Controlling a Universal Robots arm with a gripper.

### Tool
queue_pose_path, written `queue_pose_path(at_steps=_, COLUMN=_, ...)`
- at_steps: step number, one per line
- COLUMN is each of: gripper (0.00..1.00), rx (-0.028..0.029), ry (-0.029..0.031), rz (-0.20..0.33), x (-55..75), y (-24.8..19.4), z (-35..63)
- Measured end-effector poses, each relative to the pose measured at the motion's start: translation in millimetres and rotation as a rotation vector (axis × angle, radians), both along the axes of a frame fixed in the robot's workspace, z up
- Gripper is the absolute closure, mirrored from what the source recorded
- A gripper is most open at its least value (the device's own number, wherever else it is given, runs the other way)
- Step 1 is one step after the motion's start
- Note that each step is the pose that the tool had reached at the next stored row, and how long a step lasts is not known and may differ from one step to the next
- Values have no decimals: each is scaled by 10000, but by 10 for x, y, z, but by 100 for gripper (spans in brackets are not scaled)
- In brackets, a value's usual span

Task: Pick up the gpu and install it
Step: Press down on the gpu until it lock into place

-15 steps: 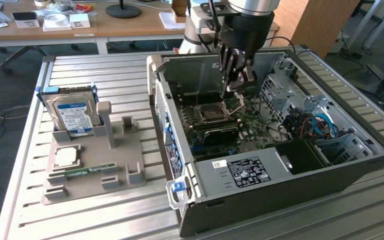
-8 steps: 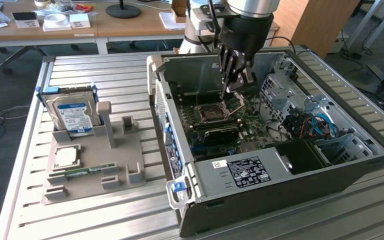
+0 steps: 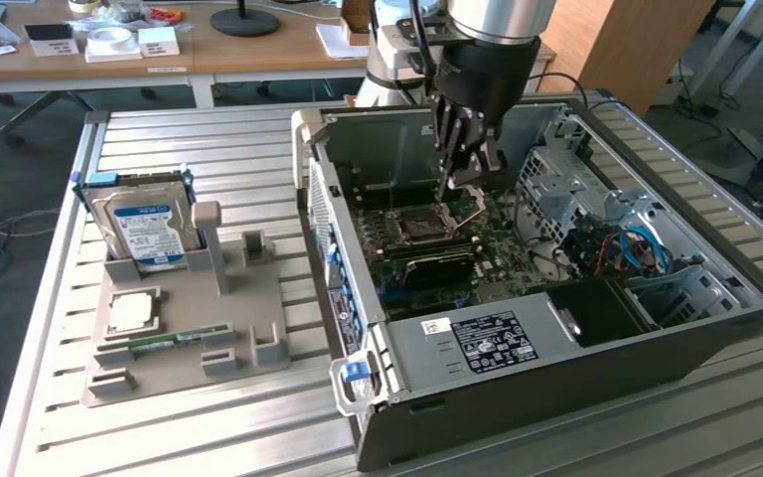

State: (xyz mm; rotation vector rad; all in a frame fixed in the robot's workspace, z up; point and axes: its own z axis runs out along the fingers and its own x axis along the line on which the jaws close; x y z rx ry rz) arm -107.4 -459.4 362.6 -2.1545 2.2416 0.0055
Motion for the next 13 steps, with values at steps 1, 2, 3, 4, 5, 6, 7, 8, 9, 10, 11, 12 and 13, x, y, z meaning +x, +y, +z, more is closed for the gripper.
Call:
queue_pose_path(at_steps=1, gripper=89, rx=73, ry=1, rz=-1, x=0, y=2, z=-3)
queue_pose_path(at_steps=2, gripper=89, rx=140, ry=1, rz=-3, x=-1, y=6, z=-6)
queue_pose_path(at_steps=3, gripper=89, rx=188, ry=0, rz=-3, x=-1, y=9, z=-9)
queue_pose_path(at_steps=4, gripper=89, rx=203, ry=-2, rz=-3, x=-1, y=10, z=-16)
queue_pose_path(at_steps=5, gripper=89, rx=208, ry=-2, rz=-3, x=-1, y=9, z=-26)
queue_pose_path(at_steps=6, gripper=89, rx=206, ry=0, rz=-2, x=0, y=9, z=-41)
queue_pose_path(at_steps=7, gripper=89, rx=206, ry=0, rz=-1, x=0, y=9, z=-59)
queue_pose_path(at_steps=8, gripper=89, rx=207, ry=0, rz=-2, x=0, y=9, z=-78)
queue_pose_path(at_steps=9, gripper=89, rx=206, ry=0, rz=-2, x=0, y=9, z=-97)
queue_pose_path(at_steps=10, gripper=89, rx=206, ry=0, rz=-2, x=0, y=9, z=-112)
queue_pose_path(at_steps=11, gripper=89, rx=206, ry=0, rz=-4, x=0, y=9, z=-122)
queue_pose_path(at_steps=12, gripper=89, rx=202, ry=1, rz=-6, x=0, y=9, z=-130)
queue_pose_path(at_steps=13, gripper=89, rx=194, ry=3, rz=-9, x=0, y=9, z=-133)
